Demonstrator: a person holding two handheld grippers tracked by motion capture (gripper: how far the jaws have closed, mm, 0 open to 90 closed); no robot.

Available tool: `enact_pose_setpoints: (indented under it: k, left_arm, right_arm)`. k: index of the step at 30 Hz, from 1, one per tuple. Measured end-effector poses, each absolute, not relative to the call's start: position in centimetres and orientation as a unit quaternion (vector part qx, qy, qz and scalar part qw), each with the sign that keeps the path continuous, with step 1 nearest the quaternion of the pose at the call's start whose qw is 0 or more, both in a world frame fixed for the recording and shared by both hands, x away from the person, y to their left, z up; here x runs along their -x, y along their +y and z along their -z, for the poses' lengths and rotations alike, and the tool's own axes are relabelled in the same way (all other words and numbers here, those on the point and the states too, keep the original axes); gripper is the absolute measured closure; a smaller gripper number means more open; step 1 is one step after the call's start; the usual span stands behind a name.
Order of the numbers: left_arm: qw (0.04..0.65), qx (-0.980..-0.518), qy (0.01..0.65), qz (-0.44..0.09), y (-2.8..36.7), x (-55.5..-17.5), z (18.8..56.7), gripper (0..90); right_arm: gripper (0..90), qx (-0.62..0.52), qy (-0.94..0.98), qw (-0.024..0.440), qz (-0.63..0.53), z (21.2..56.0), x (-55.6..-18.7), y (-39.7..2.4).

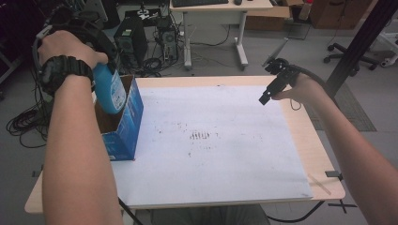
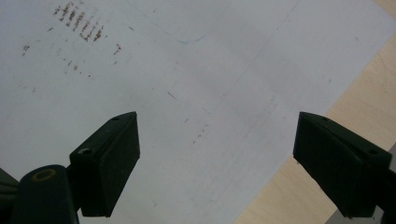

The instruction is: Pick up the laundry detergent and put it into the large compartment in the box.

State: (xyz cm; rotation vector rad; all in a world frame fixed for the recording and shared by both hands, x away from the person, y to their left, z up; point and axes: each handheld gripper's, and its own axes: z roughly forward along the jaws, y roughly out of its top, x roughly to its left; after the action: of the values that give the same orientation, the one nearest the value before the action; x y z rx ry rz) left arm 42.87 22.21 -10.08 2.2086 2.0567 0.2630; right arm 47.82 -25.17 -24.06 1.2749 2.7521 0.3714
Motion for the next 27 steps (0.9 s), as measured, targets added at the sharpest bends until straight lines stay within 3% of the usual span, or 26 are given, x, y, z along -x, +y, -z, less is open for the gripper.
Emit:
enact_pose_setpoints:
  k: [27]
  left_arm:
    - [0.05,-0.72,0.686,-0.09,24.4,-42.3,11.4,38.3]
  right_arm:
    - [14.5,-0.419,0.899,0.042,-0.122,24.3,-47.8,-25.4]
